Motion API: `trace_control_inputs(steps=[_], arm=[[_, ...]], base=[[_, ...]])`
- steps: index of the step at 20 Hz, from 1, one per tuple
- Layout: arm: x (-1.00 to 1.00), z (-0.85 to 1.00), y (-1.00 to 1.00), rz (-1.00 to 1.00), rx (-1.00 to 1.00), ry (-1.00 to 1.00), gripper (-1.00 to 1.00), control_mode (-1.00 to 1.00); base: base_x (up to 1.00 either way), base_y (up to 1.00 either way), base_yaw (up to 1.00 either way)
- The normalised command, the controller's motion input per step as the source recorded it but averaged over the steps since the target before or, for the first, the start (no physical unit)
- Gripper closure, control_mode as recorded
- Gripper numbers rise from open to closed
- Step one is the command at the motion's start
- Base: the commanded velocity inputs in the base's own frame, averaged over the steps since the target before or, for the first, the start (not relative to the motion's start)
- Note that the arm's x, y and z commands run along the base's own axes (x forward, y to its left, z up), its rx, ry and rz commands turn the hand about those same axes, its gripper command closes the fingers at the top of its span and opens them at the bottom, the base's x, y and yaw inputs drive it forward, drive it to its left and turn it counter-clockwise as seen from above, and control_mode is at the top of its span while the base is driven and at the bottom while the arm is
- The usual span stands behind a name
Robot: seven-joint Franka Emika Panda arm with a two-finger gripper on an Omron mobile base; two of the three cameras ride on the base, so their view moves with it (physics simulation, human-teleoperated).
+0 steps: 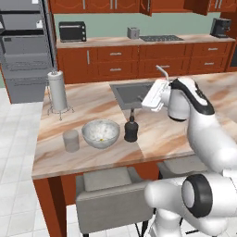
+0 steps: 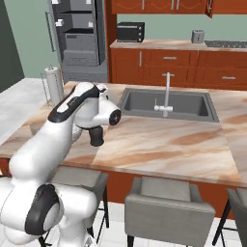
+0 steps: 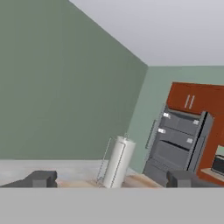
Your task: There is a bowl on the dining counter. Grab a lemon wedge from the fridge and place it in the bowl. Then get the liquor bottle and glass cup from the cabinet and place them next to the bowl.
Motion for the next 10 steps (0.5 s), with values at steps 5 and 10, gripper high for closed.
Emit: trace_control_inputs(steps=[5,10], arm=[[-1.00,0.40,0.00,-0.16,-0.03,0.15,-1.00,-1.00],[-1.00,0.44,0.00,-0.19,-0.01,0.34,-1.00,-1.00]], base=[[0.00,0.00,0.00],[0.00,0.00,0.00]])
